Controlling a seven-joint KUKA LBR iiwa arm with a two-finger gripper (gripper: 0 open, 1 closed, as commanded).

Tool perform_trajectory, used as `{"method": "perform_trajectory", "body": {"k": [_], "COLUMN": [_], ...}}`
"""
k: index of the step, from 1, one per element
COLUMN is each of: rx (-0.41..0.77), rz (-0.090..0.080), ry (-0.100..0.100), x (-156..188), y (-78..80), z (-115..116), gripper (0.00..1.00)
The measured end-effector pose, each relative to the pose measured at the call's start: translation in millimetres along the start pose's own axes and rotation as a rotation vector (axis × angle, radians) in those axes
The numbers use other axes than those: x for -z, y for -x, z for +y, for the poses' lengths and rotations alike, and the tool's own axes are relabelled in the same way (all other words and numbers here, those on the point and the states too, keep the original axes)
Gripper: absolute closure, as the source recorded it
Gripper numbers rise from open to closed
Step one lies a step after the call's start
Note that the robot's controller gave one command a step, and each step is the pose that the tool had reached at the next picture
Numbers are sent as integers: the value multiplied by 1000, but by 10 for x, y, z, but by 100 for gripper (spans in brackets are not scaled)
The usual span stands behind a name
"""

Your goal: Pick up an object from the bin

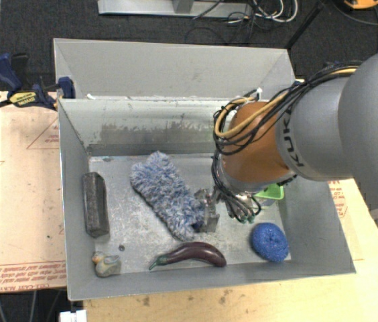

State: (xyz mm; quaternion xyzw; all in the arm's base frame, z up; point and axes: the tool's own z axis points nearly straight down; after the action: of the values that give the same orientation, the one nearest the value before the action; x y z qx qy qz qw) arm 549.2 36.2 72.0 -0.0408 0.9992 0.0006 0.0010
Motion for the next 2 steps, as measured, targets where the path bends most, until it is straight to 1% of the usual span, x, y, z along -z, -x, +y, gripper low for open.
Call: {"method": "perform_trajectory", "body": {"k": [1, 2], "rx": [-51, -51], "rz": [-10, -1], "ry": [1, 0], "x": [1921, 1872], "y": [116, 101], "z": [328, 323], "gripper": [100, 100]}}
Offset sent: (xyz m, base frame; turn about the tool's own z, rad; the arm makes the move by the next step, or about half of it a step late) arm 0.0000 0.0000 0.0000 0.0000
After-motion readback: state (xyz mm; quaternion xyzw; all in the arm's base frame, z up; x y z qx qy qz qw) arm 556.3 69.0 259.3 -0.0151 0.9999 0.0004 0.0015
